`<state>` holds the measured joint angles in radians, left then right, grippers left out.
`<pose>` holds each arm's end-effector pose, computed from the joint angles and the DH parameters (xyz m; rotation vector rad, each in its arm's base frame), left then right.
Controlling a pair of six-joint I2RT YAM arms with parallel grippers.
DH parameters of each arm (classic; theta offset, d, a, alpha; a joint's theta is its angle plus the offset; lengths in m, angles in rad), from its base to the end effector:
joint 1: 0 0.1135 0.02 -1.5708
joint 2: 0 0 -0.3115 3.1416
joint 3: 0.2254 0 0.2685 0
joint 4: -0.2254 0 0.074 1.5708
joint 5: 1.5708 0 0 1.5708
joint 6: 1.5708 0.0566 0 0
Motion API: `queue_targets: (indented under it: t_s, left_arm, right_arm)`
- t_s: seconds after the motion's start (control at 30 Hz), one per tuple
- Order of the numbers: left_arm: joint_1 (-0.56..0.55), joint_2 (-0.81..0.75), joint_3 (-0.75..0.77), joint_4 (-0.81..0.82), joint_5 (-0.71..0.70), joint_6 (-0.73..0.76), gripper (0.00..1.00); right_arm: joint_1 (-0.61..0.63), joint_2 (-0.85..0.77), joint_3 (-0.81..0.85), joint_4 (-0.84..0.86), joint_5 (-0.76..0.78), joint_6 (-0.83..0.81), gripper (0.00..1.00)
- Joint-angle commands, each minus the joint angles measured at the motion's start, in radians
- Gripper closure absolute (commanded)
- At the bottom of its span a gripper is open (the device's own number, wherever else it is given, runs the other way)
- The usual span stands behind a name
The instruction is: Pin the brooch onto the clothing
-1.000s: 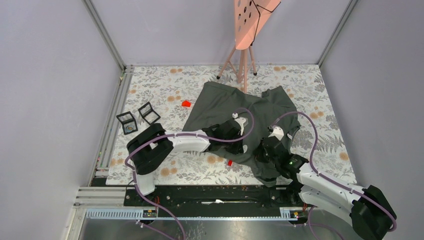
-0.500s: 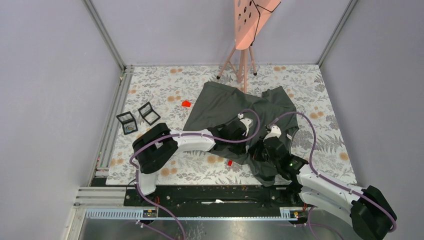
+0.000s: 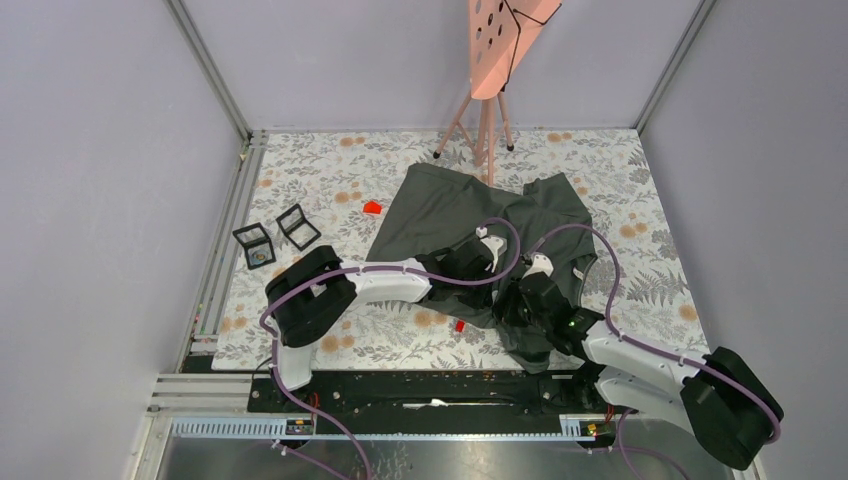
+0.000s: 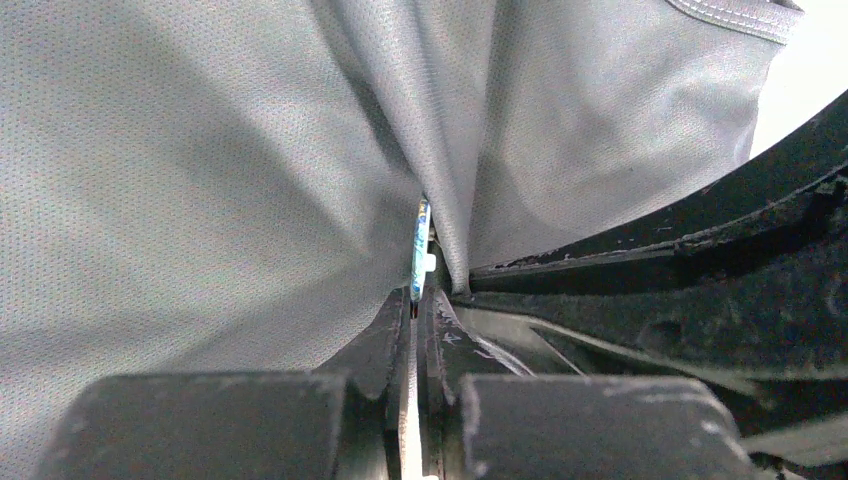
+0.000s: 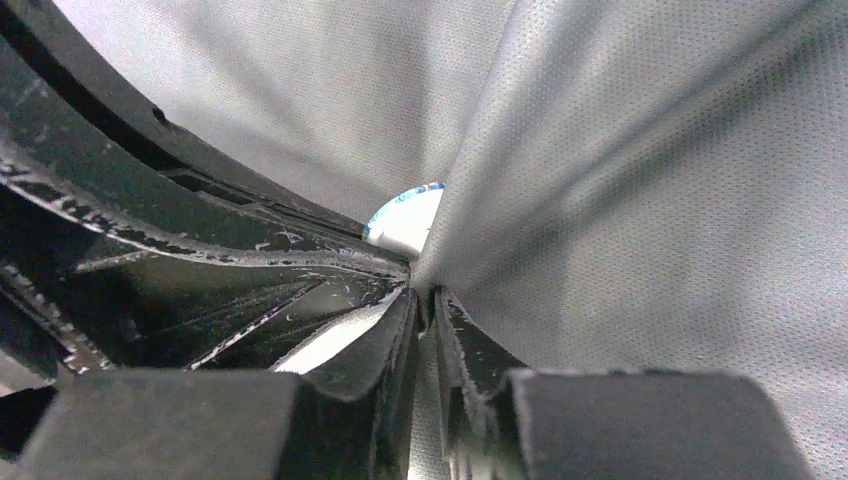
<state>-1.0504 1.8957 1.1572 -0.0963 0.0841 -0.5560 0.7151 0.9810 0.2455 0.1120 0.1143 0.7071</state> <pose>0.2151 -0.3849 0.1803 0.6710 2.4879 -0.7901 0.1453 0.1176 0.1652 0.0575 2.2709 0.6612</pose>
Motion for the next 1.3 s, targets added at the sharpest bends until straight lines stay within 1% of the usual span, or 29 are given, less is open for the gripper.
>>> queue_targets:
  t_s: [0.0, 0.07, 0.13, 0.17, 0.23, 0.37, 0.47, 0.63, 0.77, 0.83, 0.9, 1.03, 1.07, 1.13, 1.27]
  left_arm:
    - [-0.004, 0.007, 0.001, 0.059, 0.018, -0.019, 1.0]
    - [0.001, 0.002, -0.012, 0.081, 0.038, -0.032, 1.0]
    - [0.009, -0.012, -0.035, 0.128, 0.055, -0.049, 1.0]
    - [0.01, -0.021, -0.049, 0.142, 0.057, -0.057, 1.0]
    - [0.013, -0.032, -0.062, 0.164, 0.069, -0.061, 1.0]
    - [0.016, -0.051, -0.093, 0.252, 0.134, -0.074, 1.0]
    - [0.018, -0.06, -0.106, 0.3, 0.173, -0.086, 1.0]
    - [0.022, -0.085, -0.118, 0.331, 0.189, -0.095, 1.0]
    - [0.03, -0.096, -0.12, 0.343, 0.196, -0.109, 1.0]
    - [0.03, -0.097, -0.116, 0.343, 0.205, -0.111, 1.0]
    - [0.03, -0.098, -0.118, 0.349, 0.212, -0.114, 1.0]
    - [0.034, -0.119, -0.131, 0.362, 0.219, -0.116, 1.0]
    - [0.036, -0.126, -0.136, 0.368, 0.225, -0.116, 1.0]
    - [0.042, -0.141, -0.148, 0.386, 0.241, -0.121, 1.0]
    - [0.053, -0.161, -0.171, 0.436, 0.278, -0.146, 1.0]
  right_arm:
    - [-0.002, -0.048, 0.012, -0.011, -0.013, -0.022, 0.77]
    - [-0.003, -0.099, 0.007, -0.053, 0.008, -0.027, 0.68]
    - [-0.002, -0.162, 0.004, -0.102, 0.032, -0.029, 0.61]
    - [-0.002, -0.197, 0.0, -0.155, 0.043, -0.028, 0.56]
    - [-0.002, -0.277, -0.009, -0.205, 0.067, -0.02, 0.5]
    - [-0.003, -0.414, -0.03, -0.268, 0.113, -0.017, 0.43]
    - [-0.003, -0.467, -0.044, -0.299, 0.137, -0.014, 0.43]
    - [-0.002, -0.455, -0.071, -0.273, 0.106, -0.015, 0.45]
    - [-0.003, -0.385, -0.082, -0.213, 0.058, -0.029, 0.46]
    - [-0.002, -0.346, -0.086, -0.169, 0.045, -0.032, 0.49]
    - [-0.002, -0.308, -0.086, -0.147, 0.056, -0.02, 0.54]
    - [-0.002, -0.238, -0.086, -0.123, 0.076, 0.013, 0.68]
    - [-0.003, -0.222, -0.09, -0.094, 0.072, 0.02, 0.71]
    - [-0.003, -0.204, -0.096, -0.068, 0.071, 0.032, 0.74]
    - [-0.002, -0.186, -0.103, -0.051, 0.072, 0.038, 0.76]
